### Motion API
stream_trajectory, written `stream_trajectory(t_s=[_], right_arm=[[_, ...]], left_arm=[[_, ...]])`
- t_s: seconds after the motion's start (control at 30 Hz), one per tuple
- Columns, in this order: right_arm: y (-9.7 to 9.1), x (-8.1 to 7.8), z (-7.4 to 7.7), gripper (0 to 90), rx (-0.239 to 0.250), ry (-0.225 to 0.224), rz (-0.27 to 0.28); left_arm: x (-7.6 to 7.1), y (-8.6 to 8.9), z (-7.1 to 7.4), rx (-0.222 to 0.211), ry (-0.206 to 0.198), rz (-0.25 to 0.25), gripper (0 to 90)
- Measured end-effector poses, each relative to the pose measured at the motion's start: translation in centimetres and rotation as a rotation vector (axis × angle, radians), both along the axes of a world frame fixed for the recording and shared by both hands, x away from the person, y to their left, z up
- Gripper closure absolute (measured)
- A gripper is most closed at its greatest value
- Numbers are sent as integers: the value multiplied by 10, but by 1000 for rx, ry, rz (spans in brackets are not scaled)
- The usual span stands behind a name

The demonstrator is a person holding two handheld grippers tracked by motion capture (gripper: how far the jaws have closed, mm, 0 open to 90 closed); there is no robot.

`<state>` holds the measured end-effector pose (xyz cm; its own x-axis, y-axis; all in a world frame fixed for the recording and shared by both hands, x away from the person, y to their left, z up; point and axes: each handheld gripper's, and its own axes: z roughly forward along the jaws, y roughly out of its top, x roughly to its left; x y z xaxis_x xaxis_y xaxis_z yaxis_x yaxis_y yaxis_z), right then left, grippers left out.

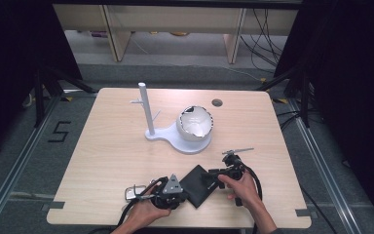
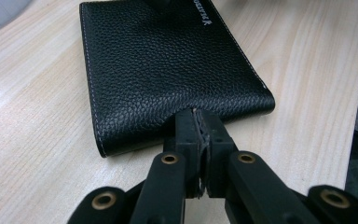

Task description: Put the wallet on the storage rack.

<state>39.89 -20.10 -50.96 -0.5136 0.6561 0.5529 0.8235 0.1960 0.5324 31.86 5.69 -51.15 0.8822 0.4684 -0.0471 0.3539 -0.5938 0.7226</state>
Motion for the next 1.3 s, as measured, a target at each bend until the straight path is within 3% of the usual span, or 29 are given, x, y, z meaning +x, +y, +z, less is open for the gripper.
stream_trajectory(t_s=[0.2, 0.27, 0.3, 0.37, 0.4, 0.43, 0.47, 0.5, 0.57, 0.7, 0.73, 0.77, 0.8, 0.87, 0.9, 0.93, 1.1, 1.13, 1.17, 1.27, 1.3], right_arm=[[-7, -2, 5, 578, 51, 27, -25], [-7, -2, 4, 643, 107, 39, -4], [-2, -5, 4, 682, 153, 79, 16], [1, -7, 8, 682, 130, 72, 23], [4, -8, 11, 687, 125, 21, 57], [6, -10, 15, 708, 115, 23, 61], [9, -15, 23, 728, 123, 102, 40], [9, -14, 21, 746, 101, 25, 52], [9, -14, 22, 753, 128, 32, 82], [9, -16, 25, 775, 140, 46, 90], [9, -16, 25, 781, 144, 38, 91], [10, -14, 24, 784, 134, -19, 90], [12, -17, 29, 790, 160, -14, 106], [11, -17, 30, 791, 158, -34, 117], [11, -17, 33, 792, 148, -46, 104], [11, -17, 33, 792, 148, -46, 104], [5, -18, 42, 793, 187, -58, 102], [4, -16, 42, 793, 175, -97, 102], [2, -15, 45, 793, 177, -106, 92], [1, -16, 48, 793, 188, -93, 85], [0, -15, 48, 794, 178, -114, 78]], left_arm=[[0, 1, 0, 17, -7, -4, 869], [0, 0, -1, 14, 0, -1, 868], [0, 0, -1, 11, -2, -5, 868], [0, 1, -1, 16, -3, -10, 867], [0, 1, -1, 17, -1, -11, 866], [0, 1, -1, 14, -2, -6, 864], [1, 1, -1, 16, -3, -9, 860], [0, 1, -1, 18, -3, -11, 856], [0, 0, -1, 15, -4, -6, 850], [-2, 0, 1, 16, 3, -7, 816], [-2, 1, 3, 9, 4, -7, 797], [-2, 1, 5, 2, -3, -11, 780], [-2, 4, 9, -5, -3, -10, 740], [-2, 6, 11, -10, -9, -8, 718], [-2, 8, 13, -8, -13, -9, 662], [-1, 10, 15, -5, -13, -6, 662], [-2, 22, 22, -19, -6, 38, 524], [-3, 24, 23, -28, -4, 50, 495], [-1, 27, 24, -9, -15, 44, 443], [-1, 31, 27, -17, -9, 57, 376], [0, 32, 28, -20, -11, 53, 376]])
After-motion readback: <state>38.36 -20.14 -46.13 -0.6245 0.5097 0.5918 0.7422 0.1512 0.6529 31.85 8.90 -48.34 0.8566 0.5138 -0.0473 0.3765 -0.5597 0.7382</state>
